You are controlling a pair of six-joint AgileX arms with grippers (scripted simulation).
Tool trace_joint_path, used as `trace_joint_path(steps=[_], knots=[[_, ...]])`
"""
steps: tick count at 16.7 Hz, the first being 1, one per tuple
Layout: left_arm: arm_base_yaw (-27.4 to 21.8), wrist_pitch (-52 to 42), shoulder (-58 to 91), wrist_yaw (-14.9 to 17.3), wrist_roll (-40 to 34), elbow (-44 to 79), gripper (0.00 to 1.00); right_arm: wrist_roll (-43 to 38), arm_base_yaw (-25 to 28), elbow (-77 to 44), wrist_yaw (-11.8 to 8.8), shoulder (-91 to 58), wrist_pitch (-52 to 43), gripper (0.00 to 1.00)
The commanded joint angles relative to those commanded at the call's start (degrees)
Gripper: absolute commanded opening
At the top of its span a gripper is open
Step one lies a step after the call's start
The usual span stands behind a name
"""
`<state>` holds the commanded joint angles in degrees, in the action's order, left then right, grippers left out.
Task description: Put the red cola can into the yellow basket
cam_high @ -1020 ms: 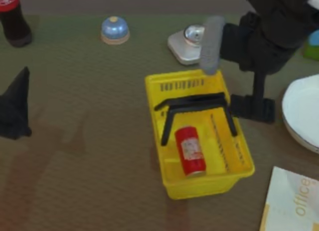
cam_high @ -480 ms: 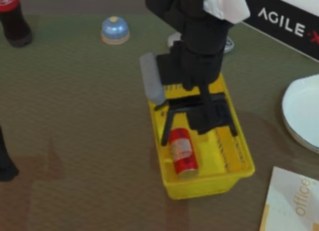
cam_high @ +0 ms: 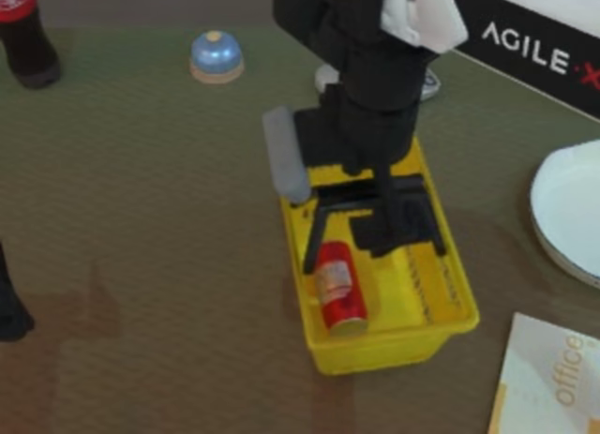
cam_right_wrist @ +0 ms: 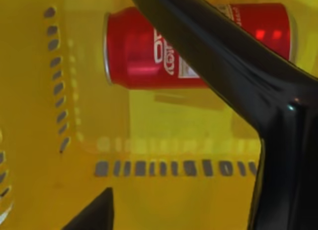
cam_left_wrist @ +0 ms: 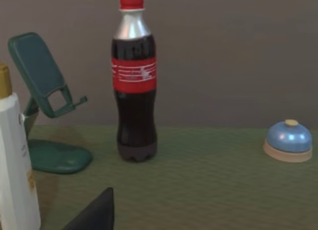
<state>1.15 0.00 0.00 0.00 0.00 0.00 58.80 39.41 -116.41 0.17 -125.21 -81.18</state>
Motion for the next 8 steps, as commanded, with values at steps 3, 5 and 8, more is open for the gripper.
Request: trace_joint_path(steps=[3, 5, 8], knots=[[0.0, 0.0, 0.0, 0.0, 0.0, 0.0, 1.0, -0.07, 0.09, 3.03, 0.0, 0.27, 2.76, 1.0], [0.0, 0.0, 0.0, 0.0, 0.0, 0.0, 1.0, -0.07, 0.09, 3.13, 0.0, 0.27, 2.85, 1.0], [0.0, 0.0, 0.0, 0.0, 0.0, 0.0, 1.0, -0.07, 0.09, 3.13, 0.0, 0.27, 2.85, 0.85]])
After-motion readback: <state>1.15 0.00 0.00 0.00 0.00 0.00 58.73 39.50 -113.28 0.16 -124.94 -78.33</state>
